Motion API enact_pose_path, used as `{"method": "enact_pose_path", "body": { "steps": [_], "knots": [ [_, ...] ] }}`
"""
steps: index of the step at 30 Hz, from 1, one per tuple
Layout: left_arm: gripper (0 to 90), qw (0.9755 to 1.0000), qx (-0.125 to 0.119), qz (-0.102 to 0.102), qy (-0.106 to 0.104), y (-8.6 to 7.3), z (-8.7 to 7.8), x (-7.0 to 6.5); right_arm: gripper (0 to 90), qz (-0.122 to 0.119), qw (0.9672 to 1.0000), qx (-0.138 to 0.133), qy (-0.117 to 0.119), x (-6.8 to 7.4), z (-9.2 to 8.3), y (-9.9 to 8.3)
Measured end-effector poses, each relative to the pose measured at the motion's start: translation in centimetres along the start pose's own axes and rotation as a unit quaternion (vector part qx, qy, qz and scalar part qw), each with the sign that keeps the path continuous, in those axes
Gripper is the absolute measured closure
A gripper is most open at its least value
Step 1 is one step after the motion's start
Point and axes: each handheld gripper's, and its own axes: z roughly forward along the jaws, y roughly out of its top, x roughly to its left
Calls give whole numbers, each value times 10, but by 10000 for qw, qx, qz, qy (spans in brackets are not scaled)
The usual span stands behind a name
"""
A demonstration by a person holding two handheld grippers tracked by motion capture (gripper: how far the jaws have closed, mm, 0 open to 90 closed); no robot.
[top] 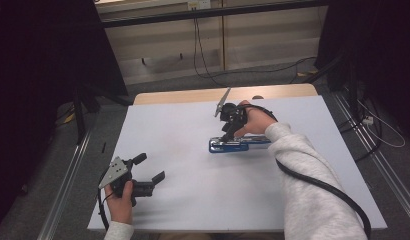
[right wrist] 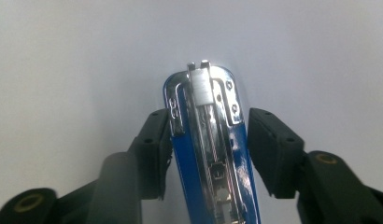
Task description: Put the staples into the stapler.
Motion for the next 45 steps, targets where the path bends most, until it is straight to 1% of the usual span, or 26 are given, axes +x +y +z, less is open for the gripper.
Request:
{"method": "enact_pose_path", "body": {
  "steps": [2,4,5,6,8,9,10,12,13,14,17,18,20,23,25,27,28,30,31,32,34,36,39,40,42,45],
  "knots": [
    [22,10000,61,-7,-53,1,4,-1,451,88,9999,-112,42,0,-2,-7],
    [22,9999,117,-8,-103,1,7,-2,439,170,9997,-154,-11,0,-4,-14],
    [22,9998,127,-28,-132,2,9,-4,427,190,9996,-186,0,0,-5,-17],
    [22,9998,148,-26,-161,2,11,-4,404,238,9995,-221,-24,0,-6,-19],
    [22,9996,202,-47,-212,3,14,-5,392,312,9990,-305,-70,0,-9,-25],
    [22,9995,233,-37,-219,3,16,-5,375,365,9987,-348,-91,0,-11,-27],
    [22,9994,257,-77,-220,3,17,-6,358,412,9983,-386,-132,-1,-12,-30],
    [22,9992,335,-63,-221,3,20,-7,340,470,9978,-445,-175,-1,-15,-35],
    [22,9990,372,-53,-222,3,21,-7,310,518,9974,-457,-220,-1,-17,-37],
    [22,9990,385,-33,-225,3,22,-8,278,589,9968,-474,-254,0,-18,-39],
    [22,9988,435,-28,-221,5,27,-9,242,721,9950,-625,-278,2,-20,-48],
    [22,9987,458,-45,-229,5,29,-9,223,746,9947,-626,-331,3,-21,-51],
    [22,9985,486,-25,-248,7,34,-10,197,830,9938,-651,-345,4,-22,-57],
    [22,9978,587,-36,-296,8,40,-11,179,910,9927,-666,-428,7,-24,-67],
    [22,9977,593,-51,-323,8,44,-11,154,987,9914,-702,-489,8,-26,-72],
    [22,9976,611,-80,-321,9,47,-11,148,1040,9903,-759,-517,9,-27,-78],
    [22,9974,632,-110,-342,9,49,-11,134,1083,9896,-770,-552,10,-28,-81],
    [22,9970,669,-98,-376,11,53,-11,126,1125,9882,-806,-658,12,-29,-86],
    [22,9971,657,-85,-368,12,55,-11,120,1134,9877,-825,-686,13,-29,-89],
    [22,9972,633,-130,-363,12,57,-11,109,1142,9874,-837,-706,14,-30,-91],
    [23,9972,615,-191,-391,12,60,-10,101,1180,9859,-905,-763,16,-29,-97],
    [23,9970,666,-161,-347,13,63,-10,100,1231,9840,-965,-849,18,-30,-103],
    [24,9968,703,-158,-353,14,67,-9,97,1411,9796,-1074,-944,20,-32,-113],
    [24,9967,710,-169,-363,14,69,-9,97,1436,9786,-1097,-985,21,-33,-116],
    [24,9961,782,-124,-387,14,73,-9,93,1479,9764,-1176,-1049,23,-35,-123],
    [25,9956,853,-122,-372,13,81,-9,93,1598,9720,-1235,-1203,26,-40,-132]
  ]
}}
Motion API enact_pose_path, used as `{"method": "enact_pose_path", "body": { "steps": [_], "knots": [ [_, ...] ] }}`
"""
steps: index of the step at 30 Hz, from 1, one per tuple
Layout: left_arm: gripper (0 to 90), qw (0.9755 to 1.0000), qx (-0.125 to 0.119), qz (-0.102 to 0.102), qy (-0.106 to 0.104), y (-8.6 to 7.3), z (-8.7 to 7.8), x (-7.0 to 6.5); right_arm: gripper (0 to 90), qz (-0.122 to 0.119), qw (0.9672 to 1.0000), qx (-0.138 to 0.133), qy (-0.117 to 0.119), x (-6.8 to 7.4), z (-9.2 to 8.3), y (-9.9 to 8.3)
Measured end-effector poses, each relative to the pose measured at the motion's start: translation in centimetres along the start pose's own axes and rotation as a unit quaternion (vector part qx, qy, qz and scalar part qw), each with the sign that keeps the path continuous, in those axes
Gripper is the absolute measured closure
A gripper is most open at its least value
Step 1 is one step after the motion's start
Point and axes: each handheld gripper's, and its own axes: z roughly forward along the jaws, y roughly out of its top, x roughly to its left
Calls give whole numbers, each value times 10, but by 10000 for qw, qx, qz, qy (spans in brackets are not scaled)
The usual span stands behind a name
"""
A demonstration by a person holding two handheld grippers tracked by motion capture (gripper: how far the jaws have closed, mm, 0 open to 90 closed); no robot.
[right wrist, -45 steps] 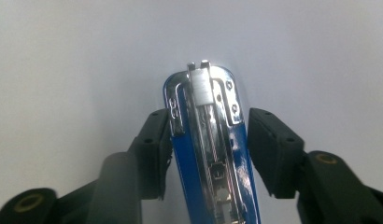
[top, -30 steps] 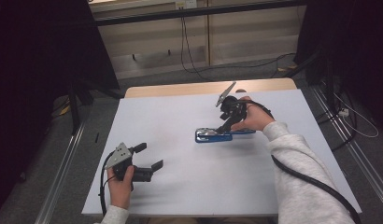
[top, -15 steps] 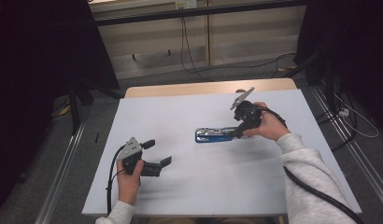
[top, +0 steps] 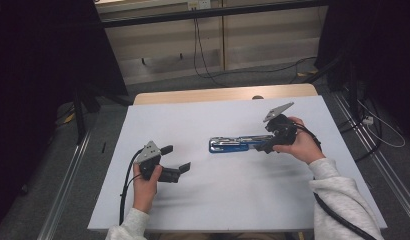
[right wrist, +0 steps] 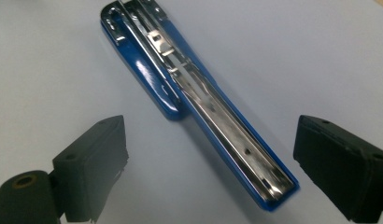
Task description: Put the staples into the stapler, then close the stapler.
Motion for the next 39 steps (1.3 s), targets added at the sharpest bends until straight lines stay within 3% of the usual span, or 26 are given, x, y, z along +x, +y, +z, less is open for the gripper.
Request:
{"method": "enact_pose_path", "body": {
  "steps": [3,8,10,15,21,24,26,29,31,37,39],
  "knots": [
    [26,9999,-48,-88,-26,0,6,1,93,152,9998,-123,-77,-4,-7,-8],
    [25,9999,51,-68,-146,5,15,1,91,456,9980,-363,-226,-10,-15,-21],
    [26,9999,71,-50,-92,6,19,1,88,552,9972,-414,-297,-12,-17,-25],
    [26,9997,100,-219,-66,6,29,3,88,594,9961,-423,-507,-13,-22,-32],
    [32,9996,236,-142,-2,11,40,1,114,782,9935,-471,-681,-16,-27,-42],
    [48,9995,185,-269,20,12,45,2,159,828,9924,-499,-765,-18,-28,-45],
    [92,9992,198,-304,166,12,48,3,198,837,9916,-523,-838,-18,-29,-48],
    [175,9985,366,-359,195,14,53,6,282,841,9908,-512,-930,-18,-30,-52],
    [267,9985,401,-284,258,16,56,6,354,918,9894,-486,-1016,-18,-32,-55],
    [547,9978,461,-341,320,16,67,6,583,1144,9848,-545,-1190,-19,-35,-64],
    [630,9971,598,-397,234,16,72,6,651,1195,9838,-517,-1229,-19,-33,-66]
  ]
}}
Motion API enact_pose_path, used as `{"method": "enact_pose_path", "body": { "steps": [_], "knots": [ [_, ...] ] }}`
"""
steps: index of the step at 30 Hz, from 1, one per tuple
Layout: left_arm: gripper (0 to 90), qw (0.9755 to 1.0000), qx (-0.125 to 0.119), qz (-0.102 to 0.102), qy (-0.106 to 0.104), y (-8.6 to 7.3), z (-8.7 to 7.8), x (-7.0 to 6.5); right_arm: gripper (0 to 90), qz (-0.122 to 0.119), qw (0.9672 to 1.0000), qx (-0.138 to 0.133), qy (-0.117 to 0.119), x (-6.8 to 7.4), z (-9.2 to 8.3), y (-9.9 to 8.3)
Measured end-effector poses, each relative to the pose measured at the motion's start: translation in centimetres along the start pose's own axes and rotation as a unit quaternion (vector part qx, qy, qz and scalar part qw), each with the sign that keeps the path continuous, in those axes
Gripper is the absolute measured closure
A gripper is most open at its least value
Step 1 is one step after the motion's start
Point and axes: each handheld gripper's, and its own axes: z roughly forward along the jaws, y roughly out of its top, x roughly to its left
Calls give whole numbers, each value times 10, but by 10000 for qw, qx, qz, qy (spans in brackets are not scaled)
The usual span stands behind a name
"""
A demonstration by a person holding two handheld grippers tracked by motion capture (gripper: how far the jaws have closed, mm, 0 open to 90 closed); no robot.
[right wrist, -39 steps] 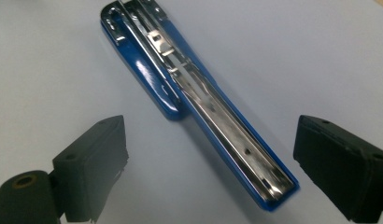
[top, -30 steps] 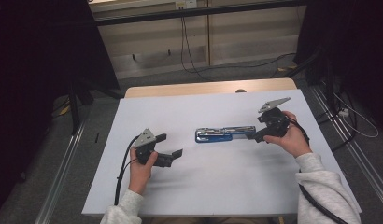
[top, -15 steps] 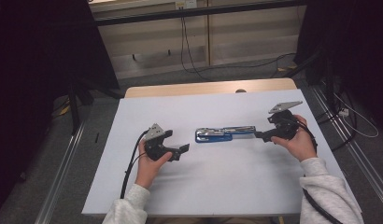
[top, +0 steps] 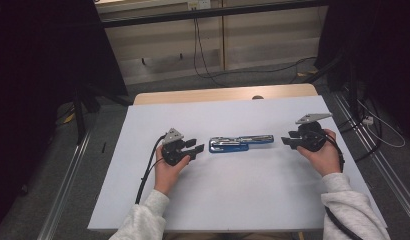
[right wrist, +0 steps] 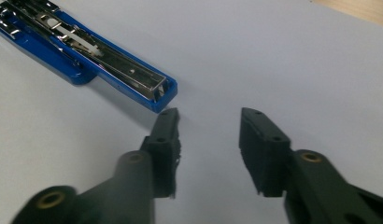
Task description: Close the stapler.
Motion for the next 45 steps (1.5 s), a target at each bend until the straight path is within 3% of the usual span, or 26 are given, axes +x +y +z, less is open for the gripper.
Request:
{"method": "enact_pose_path", "body": {
  "steps": [5,10,12,13,22,26,30,45],
  "knots": [
    [789,9998,166,-68,-46,2,13,-3,806,-123,9998,145,-92,2,7,-3],
    [858,9995,309,-75,-25,1,22,-2,900,-195,9994,276,-44,8,16,-3],
    [865,9992,392,1,-4,2,24,-2,900,-272,9991,320,-21,10,20,-3],
    [873,9992,391,-81,-10,2,25,-4,900,-292,9990,352,-26,12,21,-2],
    [900,9980,620,-97,73,2,35,-4,900,-432,9978,497,26,20,33,-1],
    [900,9961,877,29,12,3,38,-5,900,-466,9974,549,31,21,36,-1],
    [900,9957,914,113,135,3,39,-6,900,-472,9974,538,43,23,37,0],
    [900,9953,962,50,101,3,39,-5,900,-453,9979,438,133,23,38,3]
  ]
}}
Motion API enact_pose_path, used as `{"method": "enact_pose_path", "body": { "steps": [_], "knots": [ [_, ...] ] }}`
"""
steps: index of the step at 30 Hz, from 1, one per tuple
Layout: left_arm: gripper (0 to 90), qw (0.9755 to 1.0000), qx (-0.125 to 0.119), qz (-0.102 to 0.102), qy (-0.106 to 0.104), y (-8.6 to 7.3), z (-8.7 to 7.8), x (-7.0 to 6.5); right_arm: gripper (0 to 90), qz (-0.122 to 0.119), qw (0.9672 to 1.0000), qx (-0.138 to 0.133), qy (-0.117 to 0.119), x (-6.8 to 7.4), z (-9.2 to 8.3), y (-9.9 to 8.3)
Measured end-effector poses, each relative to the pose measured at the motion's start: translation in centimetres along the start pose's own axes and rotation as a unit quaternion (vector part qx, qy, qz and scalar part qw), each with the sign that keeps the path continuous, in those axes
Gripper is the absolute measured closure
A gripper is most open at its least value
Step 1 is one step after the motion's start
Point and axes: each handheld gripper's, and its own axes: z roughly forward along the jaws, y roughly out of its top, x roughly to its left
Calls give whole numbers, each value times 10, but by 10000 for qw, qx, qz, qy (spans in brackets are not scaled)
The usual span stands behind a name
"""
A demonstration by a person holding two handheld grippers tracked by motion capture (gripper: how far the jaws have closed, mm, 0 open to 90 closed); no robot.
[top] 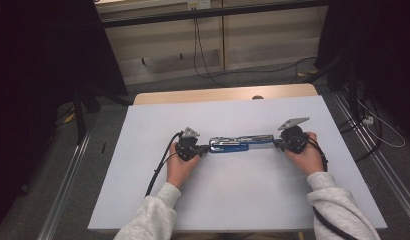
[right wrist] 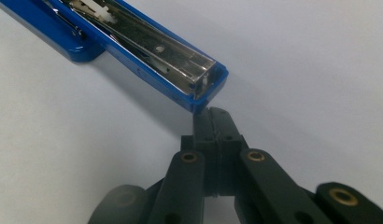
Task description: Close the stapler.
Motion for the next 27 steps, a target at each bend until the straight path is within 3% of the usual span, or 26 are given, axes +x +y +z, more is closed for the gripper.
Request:
{"method": "enact_pose_path", "body": {
  "steps": [27],
  "knots": [
    [900,10000,-22,-11,37,0,1,-1,890,-72,9994,-324,115,7,-4,10]
  ]
}}
